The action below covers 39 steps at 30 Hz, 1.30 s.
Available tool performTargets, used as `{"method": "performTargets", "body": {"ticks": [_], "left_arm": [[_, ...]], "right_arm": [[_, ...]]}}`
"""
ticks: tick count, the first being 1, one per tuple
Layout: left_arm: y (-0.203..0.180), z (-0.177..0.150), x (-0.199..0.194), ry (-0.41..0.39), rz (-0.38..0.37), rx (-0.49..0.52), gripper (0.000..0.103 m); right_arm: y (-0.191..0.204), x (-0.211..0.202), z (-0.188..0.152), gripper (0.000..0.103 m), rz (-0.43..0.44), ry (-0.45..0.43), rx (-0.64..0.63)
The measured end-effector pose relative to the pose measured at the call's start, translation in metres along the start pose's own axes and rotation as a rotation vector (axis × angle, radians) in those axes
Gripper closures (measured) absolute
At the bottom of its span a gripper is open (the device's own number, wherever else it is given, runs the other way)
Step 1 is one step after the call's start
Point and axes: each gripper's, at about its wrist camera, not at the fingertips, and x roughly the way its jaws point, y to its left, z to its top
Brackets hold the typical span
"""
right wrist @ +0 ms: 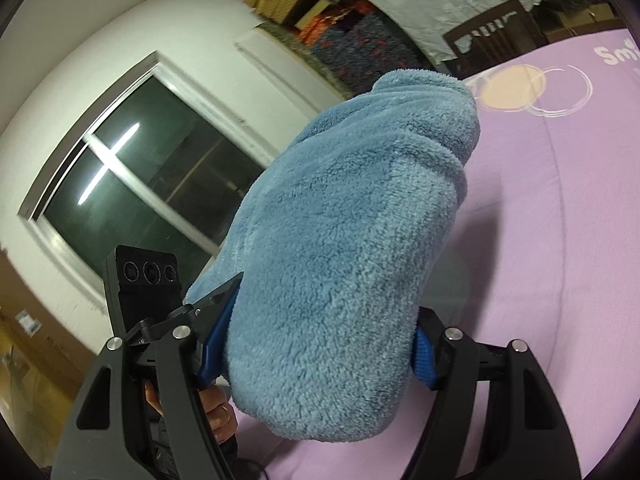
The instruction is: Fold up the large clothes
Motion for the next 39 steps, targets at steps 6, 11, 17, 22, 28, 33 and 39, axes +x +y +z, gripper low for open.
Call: {"method": "performTargets", "body": {"ticks": [6, 11, 17, 22, 28, 33, 39], "left_arm": [[-0.035, -0.054, -0.072, -0.065, 0.052, 0.034, 0.035], [-0.044, -0.085, -0.118, -0.126, 0.110, 0.038, 0.035], [-0.030, -0.097, -0.146, -0.199, 0.181, 0.025, 0.035], [0.004, -0.102, -0.144, -0.209, 0.198, -0.044, 0.035], [0.055, -0.105, -0.131, -0.192, 0.221, -0.113, 0.036], [0.091, -0.113, -0.105, -0.122, 0.196, -0.184, 0.035], [0.118, -0.132, -0.075, -0.015, 0.214, -0.239, 0.031]], "right_arm": [[0.063, -0.033, -0.048, 0.033, 0.038, 0.034, -0.056], [0.107, -0.044, -0.089, 0.033, 0.064, 0.072, -0.134], [0.135, -0.028, -0.108, 0.033, 0.117, 0.112, -0.209], [0.140, 0.010, -0.107, 0.033, 0.141, 0.164, -0.219], [0.122, 0.066, -0.101, 0.033, 0.114, 0.254, -0.176], [0.101, 0.100, -0.102, 0.033, 0.067, 0.299, -0.133], [0.059, 0.122, -0.119, 0.033, -0.023, 0.372, -0.050]]}}
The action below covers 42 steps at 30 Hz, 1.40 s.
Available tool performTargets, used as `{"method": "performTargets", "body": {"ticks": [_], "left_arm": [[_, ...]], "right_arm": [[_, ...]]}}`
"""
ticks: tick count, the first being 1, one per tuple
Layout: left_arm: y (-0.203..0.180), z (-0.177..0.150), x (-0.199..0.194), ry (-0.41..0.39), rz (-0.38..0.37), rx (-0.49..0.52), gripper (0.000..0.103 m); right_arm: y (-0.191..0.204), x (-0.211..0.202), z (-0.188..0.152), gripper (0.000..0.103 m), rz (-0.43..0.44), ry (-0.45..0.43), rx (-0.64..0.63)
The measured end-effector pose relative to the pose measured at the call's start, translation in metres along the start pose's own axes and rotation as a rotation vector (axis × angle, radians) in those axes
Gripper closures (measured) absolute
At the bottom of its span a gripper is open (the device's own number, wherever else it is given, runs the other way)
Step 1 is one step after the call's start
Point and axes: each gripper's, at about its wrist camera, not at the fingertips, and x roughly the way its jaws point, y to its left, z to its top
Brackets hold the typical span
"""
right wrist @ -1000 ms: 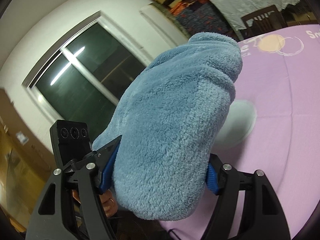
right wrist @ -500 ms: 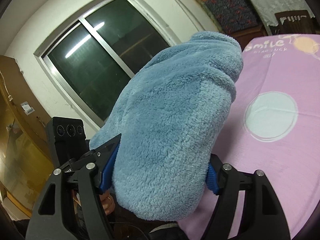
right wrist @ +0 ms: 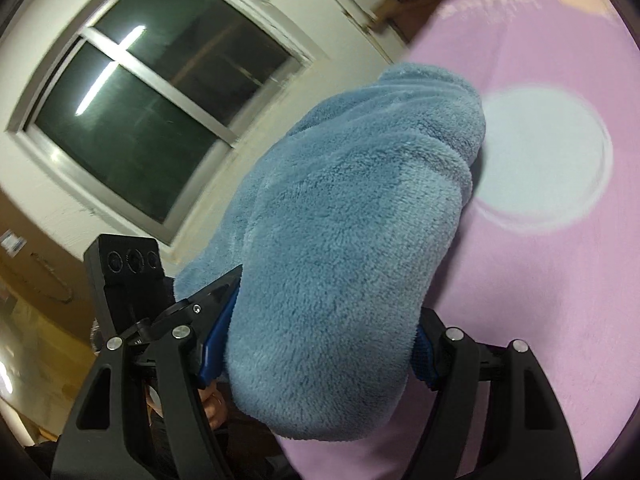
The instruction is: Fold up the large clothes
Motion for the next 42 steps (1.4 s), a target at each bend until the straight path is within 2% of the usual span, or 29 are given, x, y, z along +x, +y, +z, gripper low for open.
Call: {"method": "performTargets", "body": {"ticks": [3, 10, 16, 19, 21, 23, 27, 30, 32, 38, 42], "left_arm": [[-0.004, -0.001, 0.001, 0.004, 0.023, 0.029, 0.030], [0.000, -0.004, 0.001, 0.006, 0.052, 0.018, 0.023], [-0.022, -0.002, -0.007, 0.027, 0.162, 0.028, 0.020], [-0.048, -0.009, -0.026, -0.019, 0.296, 0.127, 0.021], [-0.067, -0.015, -0.035, -0.052, 0.359, 0.189, 0.021], [-0.086, -0.023, -0.045, -0.086, 0.398, 0.242, 0.018], [-0.114, -0.035, -0.065, -0.141, 0.428, 0.288, 0.016], [-0.133, -0.046, -0.083, -0.176, 0.433, 0.324, 0.012], [-0.148, -0.052, -0.092, -0.210, 0.465, 0.355, 0.007], [-0.185, -0.080, -0.118, -0.313, 0.583, 0.456, 0.004], [-0.188, -0.089, -0.133, -0.360, 0.637, 0.462, 0.004]], "right_arm": [[-0.016, 0.006, -0.010, 0.032, -0.007, 0.023, 0.022], [-0.026, 0.010, -0.013, 0.031, 0.009, 0.041, 0.032], [-0.026, 0.000, -0.011, 0.025, -0.050, 0.040, 0.006], [-0.009, -0.014, -0.012, 0.025, -0.120, 0.006, -0.058], [0.005, -0.027, -0.015, 0.025, -0.171, -0.025, -0.107], [0.022, -0.042, -0.023, 0.025, -0.237, -0.088, -0.174], [0.055, -0.069, -0.043, 0.025, -0.344, -0.209, -0.284], [0.073, -0.091, -0.058, 0.025, -0.378, -0.291, -0.309], [0.082, -0.106, -0.068, 0.023, -0.388, -0.324, -0.321], [0.100, -0.127, -0.091, 0.020, -0.398, -0.350, -0.319], [0.101, -0.133, -0.100, 0.017, -0.385, -0.359, -0.287]]}}
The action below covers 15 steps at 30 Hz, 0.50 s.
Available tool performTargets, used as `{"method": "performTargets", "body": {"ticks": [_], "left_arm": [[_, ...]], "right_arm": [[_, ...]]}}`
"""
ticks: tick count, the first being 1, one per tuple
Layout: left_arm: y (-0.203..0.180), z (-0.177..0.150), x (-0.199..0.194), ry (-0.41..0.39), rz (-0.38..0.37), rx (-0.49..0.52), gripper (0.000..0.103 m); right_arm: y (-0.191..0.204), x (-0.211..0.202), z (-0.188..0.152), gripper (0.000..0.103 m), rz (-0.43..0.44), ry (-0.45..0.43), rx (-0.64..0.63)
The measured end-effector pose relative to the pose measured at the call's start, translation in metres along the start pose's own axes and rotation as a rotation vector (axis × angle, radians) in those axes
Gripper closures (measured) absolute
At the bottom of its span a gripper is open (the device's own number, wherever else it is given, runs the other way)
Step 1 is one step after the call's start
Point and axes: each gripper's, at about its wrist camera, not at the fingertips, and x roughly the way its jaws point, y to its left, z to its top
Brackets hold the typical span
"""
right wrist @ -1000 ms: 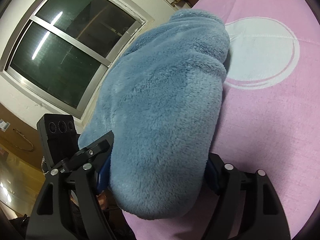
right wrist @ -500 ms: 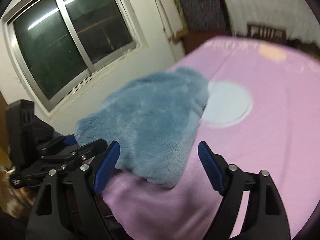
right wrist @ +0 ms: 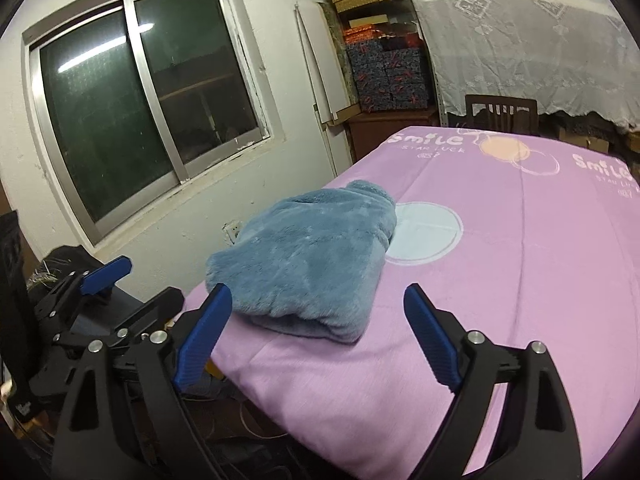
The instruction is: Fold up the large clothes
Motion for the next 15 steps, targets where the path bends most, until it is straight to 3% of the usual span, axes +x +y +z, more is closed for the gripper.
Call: {"method": "performTargets", "body": {"ticks": [6, 15], "left_arm": [[0.008, 0.000, 0.001, -0.001, 0.048, -0.026, 0.004], [0.006, -0.009, 0.025, 0.070, 0.057, -0.042, 0.004]], "right_arm": [[-0.002, -0.010, -0.009, 0.016, -0.003, 0.013, 0.036], [0.008, -0.005, -0.019, 0.013, -0.058, 0.011, -0.033]]}}
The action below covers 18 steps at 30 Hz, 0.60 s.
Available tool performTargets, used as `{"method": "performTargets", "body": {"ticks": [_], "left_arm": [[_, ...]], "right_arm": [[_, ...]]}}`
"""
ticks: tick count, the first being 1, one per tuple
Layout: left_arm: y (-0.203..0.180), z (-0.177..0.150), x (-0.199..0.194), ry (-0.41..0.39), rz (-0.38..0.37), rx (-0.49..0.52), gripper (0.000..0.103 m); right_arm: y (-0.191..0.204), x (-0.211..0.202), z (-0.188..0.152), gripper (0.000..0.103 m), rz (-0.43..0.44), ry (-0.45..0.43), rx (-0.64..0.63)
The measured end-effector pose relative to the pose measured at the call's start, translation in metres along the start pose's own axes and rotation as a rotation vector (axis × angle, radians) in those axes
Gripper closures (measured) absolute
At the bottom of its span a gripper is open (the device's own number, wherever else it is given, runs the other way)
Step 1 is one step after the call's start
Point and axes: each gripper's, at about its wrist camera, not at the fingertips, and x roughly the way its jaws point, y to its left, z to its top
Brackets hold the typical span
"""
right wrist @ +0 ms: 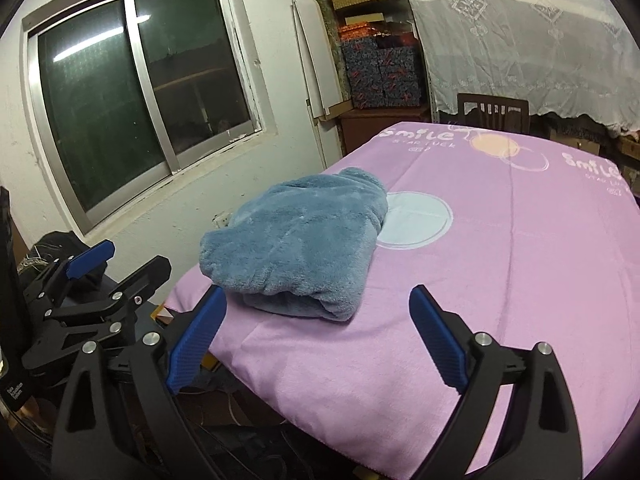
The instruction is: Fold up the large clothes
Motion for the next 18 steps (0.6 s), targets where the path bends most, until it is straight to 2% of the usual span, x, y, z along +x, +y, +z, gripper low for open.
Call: {"method": "performTargets", "body": {"ticks": [7, 18], "left_arm": [[-0.006, -0.004, 0.019, 0.046, -0.002, 0.014, 0.004], [-0.007, -0.010, 0.023, 0.078, -0.006, 0.006, 0.004]], "right_arm": [[-0.005, 0.016, -0.006, 0.012, -0.012, 0.017, -0.010], [-0.005, 0.028, -0.012, 0.010, -0.028, 0.051, -0.010]]}}
